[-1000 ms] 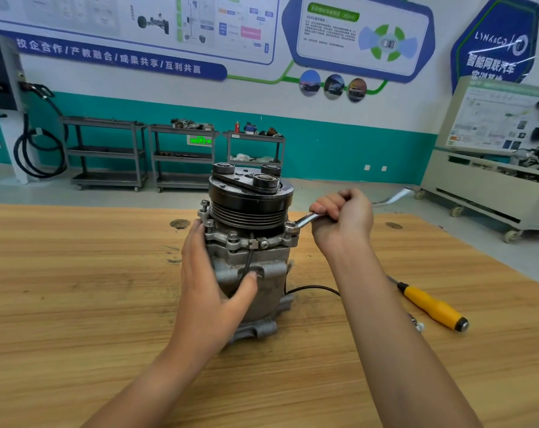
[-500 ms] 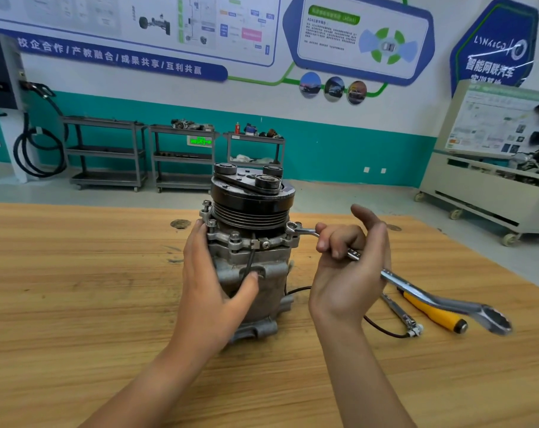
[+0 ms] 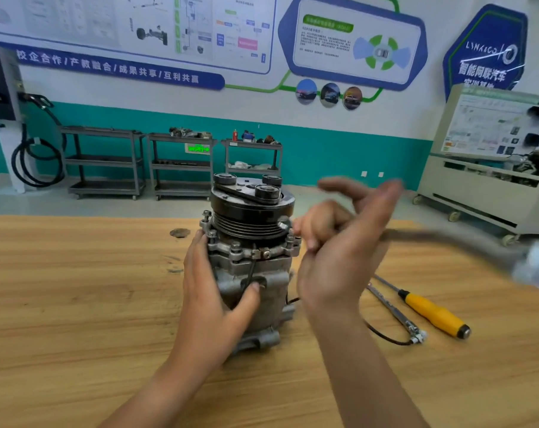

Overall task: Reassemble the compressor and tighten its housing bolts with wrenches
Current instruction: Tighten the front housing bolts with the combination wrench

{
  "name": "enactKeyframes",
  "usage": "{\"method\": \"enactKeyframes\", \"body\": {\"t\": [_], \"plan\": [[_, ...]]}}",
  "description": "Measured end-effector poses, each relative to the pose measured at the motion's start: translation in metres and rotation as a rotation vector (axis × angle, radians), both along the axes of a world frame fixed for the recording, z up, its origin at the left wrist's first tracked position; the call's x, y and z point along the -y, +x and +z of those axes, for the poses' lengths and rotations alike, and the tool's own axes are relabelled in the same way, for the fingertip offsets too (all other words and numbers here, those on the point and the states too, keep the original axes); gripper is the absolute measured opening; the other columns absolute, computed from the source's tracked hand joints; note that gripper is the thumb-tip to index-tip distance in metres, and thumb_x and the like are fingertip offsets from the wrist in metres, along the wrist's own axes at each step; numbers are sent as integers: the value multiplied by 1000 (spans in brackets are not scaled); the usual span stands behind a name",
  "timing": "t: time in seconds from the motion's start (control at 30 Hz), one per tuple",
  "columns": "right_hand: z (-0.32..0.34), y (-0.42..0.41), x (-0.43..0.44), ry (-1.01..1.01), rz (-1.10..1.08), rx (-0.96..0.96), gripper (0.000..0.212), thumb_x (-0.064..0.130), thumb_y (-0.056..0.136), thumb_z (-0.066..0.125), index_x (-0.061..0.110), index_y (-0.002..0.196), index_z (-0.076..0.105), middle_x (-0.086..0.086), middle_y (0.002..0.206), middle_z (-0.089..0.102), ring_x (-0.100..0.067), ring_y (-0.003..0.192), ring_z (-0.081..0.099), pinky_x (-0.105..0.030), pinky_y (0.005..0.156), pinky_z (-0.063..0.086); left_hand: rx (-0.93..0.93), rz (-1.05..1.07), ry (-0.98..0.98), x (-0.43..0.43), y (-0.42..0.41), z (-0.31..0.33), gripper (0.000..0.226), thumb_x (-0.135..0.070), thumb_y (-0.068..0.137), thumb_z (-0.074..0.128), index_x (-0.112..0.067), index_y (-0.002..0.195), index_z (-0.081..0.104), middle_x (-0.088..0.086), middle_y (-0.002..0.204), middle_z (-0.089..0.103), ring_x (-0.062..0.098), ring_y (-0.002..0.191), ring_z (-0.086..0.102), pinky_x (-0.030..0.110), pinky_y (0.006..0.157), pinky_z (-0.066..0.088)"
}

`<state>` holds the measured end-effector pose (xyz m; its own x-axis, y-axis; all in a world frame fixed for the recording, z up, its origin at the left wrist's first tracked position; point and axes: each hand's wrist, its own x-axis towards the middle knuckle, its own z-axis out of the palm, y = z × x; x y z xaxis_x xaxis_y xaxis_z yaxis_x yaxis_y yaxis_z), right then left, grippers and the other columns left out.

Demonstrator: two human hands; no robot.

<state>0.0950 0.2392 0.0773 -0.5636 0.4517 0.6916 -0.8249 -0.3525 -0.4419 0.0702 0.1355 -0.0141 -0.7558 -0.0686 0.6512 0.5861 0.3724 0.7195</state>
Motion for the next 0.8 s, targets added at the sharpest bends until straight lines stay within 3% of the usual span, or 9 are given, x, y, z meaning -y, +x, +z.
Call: {"method": "enactKeyframes", "body": {"t": [0.07,0.2,0.43,0.6,0.8], "plan": [[22,-5,-16,-107,123,104,56,64,87,36,17,70,61,9,38,29,-7,34,28,-16,39,29,2,0,-10,1,-1,-1,87,-35,71,63,-32,141,12,-1,151,22,12,141,18,33,115,19],[39,-30,-47,-321,302,359,57,57,96,26,12,73,50,7,41,22,-6,32,19,-14,31,15,24,0,-27,2,-2,-4,91,-24,78,71,-21,148,13,-1,152,20,13,141,18,41,116,20],[26,-67,-60,-613,563,536,53,47,101,26,12,63,38,5,33,22,-8,22,18,-18,23,13,17,0,-23,1,-2,-3,91,-17,77,72,-27,145,13,-2,152,20,13,141,18,39,116,20],[26,-79,-53,-563,604,640,45,34,103,28,13,64,38,5,33,22,-7,21,18,-17,22,13,37,-8,-25,2,-2,-4,91,-19,78,72,-19,148,14,-4,152,20,14,141,19,47,115,23],[28,-87,-49,-406,629,753,35,15,101,30,13,66,34,5,33,22,-5,21,19,-15,22,15,13,-7,-12,1,0,-2,86,-25,80,70,-34,142,11,-8,151,19,11,141,18,45,115,24]]}}
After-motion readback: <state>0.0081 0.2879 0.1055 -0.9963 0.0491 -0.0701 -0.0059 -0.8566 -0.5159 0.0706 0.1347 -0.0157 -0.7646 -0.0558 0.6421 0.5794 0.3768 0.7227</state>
